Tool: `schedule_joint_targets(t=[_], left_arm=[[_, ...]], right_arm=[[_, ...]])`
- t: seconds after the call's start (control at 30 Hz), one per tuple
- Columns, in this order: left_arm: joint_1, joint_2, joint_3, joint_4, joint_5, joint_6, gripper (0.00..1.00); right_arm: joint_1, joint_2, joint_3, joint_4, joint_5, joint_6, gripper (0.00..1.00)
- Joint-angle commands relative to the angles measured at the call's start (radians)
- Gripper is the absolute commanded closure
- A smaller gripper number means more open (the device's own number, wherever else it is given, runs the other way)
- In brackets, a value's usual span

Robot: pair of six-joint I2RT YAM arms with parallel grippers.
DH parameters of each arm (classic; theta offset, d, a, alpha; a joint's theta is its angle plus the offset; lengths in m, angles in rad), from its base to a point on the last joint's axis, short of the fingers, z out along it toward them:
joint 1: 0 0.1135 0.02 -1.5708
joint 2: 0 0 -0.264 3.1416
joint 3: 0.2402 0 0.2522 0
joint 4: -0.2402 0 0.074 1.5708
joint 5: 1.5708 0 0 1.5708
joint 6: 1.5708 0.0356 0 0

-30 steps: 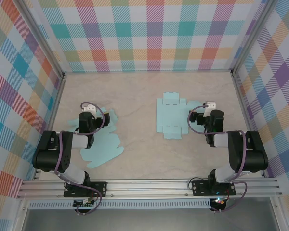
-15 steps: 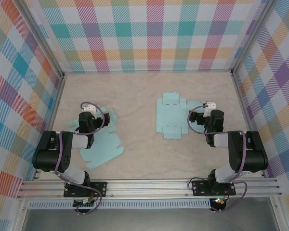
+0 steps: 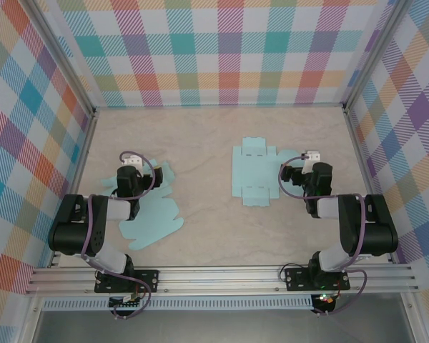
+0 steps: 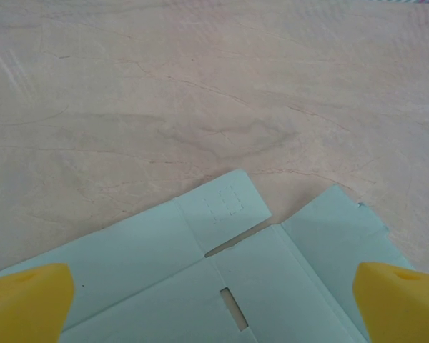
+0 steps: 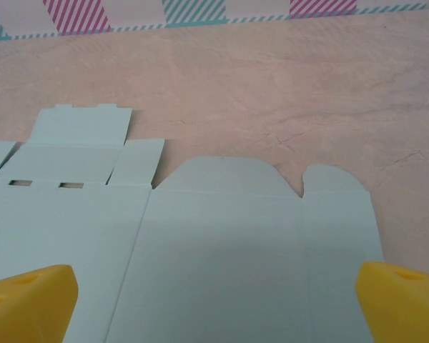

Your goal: Fold the paper box

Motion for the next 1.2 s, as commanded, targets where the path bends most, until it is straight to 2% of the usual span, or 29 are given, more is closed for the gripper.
schedule_joint_targets(t=[0.0, 0.1, 0.27, 0.4, 0.57, 0.7, 0.8, 0.9, 1.0, 1.17], left_arm=[[-0.003, -0.096, 0.009, -0.045, -0.031, -0.015, 0.00], [-0.005, -0.242, 0.003, -0.140, -0.101, -0.044, 0.00], [-0.017, -0.455, 0.022, -0.312, -0.128, -0.154, 0.00], [-0.031, -0.580, 0.025, -0.435, -0.136, -0.287, 0.00], [-0.088, -0.646, 0.013, -0.491, -0.127, -0.480, 0.00], [-0.192, -0.599, 0.026, -0.498, -0.146, -0.619, 0.00], [-0.308, -0.510, 0.072, -0.517, -0.189, -0.687, 0.00], [-0.425, -0.397, 0.144, -0.533, -0.228, -0.723, 0.00], [-0.511, -0.278, 0.230, -0.542, -0.221, -0.742, 0.00], [-0.584, -0.131, 0.334, -0.548, -0.191, -0.751, 0.00]], right_arm=[[-0.007, -0.055, 0.029, -0.059, -0.006, -0.007, 0.00], [-0.006, -0.126, 0.043, -0.147, 0.029, 0.014, 0.00], [-0.007, -0.226, 0.156, -0.472, 0.140, 0.119, 0.00], [-0.022, -0.223, 0.279, -0.716, 0.214, 0.207, 0.00], [-0.115, -0.183, 0.396, -0.924, 0.198, 0.314, 0.00], [-0.208, -0.110, 0.476, -1.035, 0.093, 0.359, 0.00], [-0.217, -0.026, 0.550, -1.139, 0.029, 0.355, 0.00], [-0.218, 0.044, 0.586, -1.188, -0.040, 0.355, 0.00], [-0.217, 0.094, 0.598, -1.204, -0.096, 0.366, 0.00], [-0.217, 0.156, 0.623, -1.241, -0.156, 0.366, 0.08]])
